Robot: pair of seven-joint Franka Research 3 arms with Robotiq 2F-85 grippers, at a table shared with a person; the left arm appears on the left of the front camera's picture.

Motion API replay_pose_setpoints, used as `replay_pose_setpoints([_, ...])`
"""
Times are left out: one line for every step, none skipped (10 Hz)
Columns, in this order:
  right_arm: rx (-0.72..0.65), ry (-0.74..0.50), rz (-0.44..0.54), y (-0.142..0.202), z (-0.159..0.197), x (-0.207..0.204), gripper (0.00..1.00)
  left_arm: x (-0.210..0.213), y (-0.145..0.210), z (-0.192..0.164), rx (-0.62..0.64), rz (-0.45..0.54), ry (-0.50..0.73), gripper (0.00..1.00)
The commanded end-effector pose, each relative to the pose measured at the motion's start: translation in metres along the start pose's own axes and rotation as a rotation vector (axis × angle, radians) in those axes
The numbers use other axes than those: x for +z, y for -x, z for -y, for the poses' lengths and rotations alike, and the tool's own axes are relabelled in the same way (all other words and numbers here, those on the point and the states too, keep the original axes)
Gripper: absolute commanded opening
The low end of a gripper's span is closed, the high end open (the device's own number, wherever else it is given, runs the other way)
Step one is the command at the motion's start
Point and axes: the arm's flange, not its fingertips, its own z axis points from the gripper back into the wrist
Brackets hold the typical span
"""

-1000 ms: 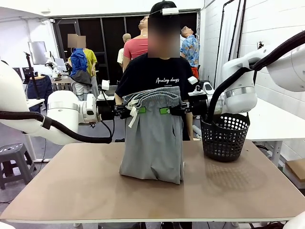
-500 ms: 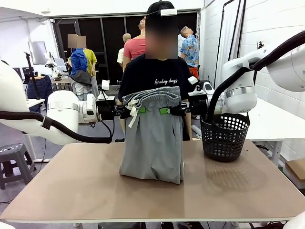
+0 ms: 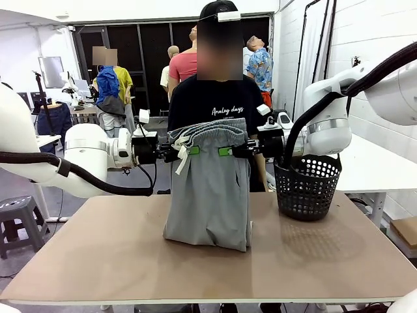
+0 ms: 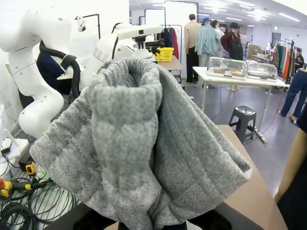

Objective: Fold the training pants.
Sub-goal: Fold the Training pants in half.

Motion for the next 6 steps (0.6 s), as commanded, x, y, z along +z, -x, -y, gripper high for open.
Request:
replay_pose_setpoints([-0.012,0.005,0.031,-0.0002,-0.0029,-0.0007,0.0,-0.0007,-0.0047,0.0009,-0.016,-0.007,-0.001,0.0])
replay_pose_setpoints([-0.012,0.005,0.031,-0.0002,-0.0029,-0.0007,0.0,-0.0007,-0.0047,0.0009,-0.016,-0.007,-0.001,0.0])
replay_pose_setpoints([-0.012,0.005,0.031,-0.0002,-0.0029,-0.0007,0.0,-0.0007,-0.0047,0.0009,-0.016,-0.007,-0.001,0.0])
replay_pose_setpoints([-0.012,0.005,0.031,-0.0002,-0.0029,-0.0007,0.0,-0.0007,-0.0047,0.0009,-0.016,-0.007,-0.001,0.0])
replay_pose_setpoints([-0.012,0.005,0.031,-0.0002,-0.0029,-0.0007,0.0,-0.0007,-0.0047,0.0009,-0.016,-0.007,-0.001,0.0])
replay_pose_setpoints([-0.012,0.005,0.031,-0.0002,-0.0029,-0.0007,0.0,-0.0007,-0.0047,0.0009,-0.016,-0.007,-0.001,0.0])
